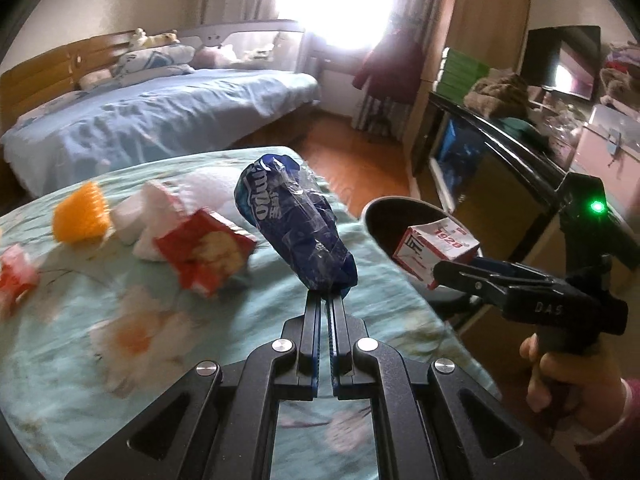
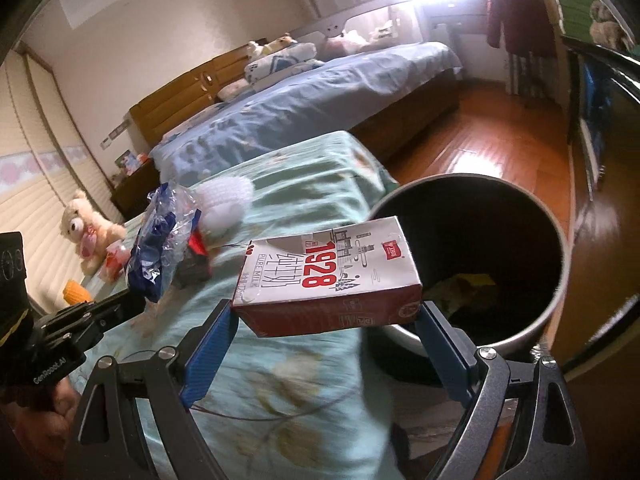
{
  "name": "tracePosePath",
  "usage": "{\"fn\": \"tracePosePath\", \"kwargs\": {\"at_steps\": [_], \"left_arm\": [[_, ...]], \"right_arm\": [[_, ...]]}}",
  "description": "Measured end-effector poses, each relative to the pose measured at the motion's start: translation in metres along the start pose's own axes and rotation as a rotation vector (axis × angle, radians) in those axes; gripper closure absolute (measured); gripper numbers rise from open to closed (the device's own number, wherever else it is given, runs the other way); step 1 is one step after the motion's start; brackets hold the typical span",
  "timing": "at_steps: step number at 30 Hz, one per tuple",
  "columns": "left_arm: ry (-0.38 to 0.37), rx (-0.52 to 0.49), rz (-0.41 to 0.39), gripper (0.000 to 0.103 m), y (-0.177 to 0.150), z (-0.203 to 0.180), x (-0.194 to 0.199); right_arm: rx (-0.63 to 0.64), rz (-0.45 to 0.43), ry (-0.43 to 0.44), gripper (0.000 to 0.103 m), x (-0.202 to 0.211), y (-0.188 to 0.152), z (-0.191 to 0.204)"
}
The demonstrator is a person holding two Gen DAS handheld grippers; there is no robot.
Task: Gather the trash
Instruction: 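Carry the Oreo wrapper and red-white carton over the black bin with both tools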
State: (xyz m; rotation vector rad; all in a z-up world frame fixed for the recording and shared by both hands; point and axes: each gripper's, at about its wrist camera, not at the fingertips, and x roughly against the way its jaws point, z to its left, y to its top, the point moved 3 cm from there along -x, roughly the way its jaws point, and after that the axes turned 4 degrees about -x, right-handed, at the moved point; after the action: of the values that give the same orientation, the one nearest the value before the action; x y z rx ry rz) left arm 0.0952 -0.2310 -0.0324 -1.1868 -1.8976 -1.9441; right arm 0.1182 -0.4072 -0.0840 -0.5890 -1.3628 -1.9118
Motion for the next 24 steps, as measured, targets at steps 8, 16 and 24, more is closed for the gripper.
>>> {"fn": "tracePosePath", "kwargs": {"at_steps": [8,16,24], "left_arm": [[-0.044,-0.037,0.03,0.101,0.015,-0.009,-0.027],[-0.067,-0.078,0.062,0.101,0.029,-0.019,-0.058],[-0.092,-0.113,0.102,0.101,0.042,-0.031,-0.09]], "right_arm": [[-0.039,-0.018,-0.049,0.012,0.01,0.005,-0.03],[-0.065,-0.023,-0.089,0.012,0.012,0.012,-0.055],[-0.085,-0.017,-0.116,0.012,0.007,0.018,-0.076]]}}
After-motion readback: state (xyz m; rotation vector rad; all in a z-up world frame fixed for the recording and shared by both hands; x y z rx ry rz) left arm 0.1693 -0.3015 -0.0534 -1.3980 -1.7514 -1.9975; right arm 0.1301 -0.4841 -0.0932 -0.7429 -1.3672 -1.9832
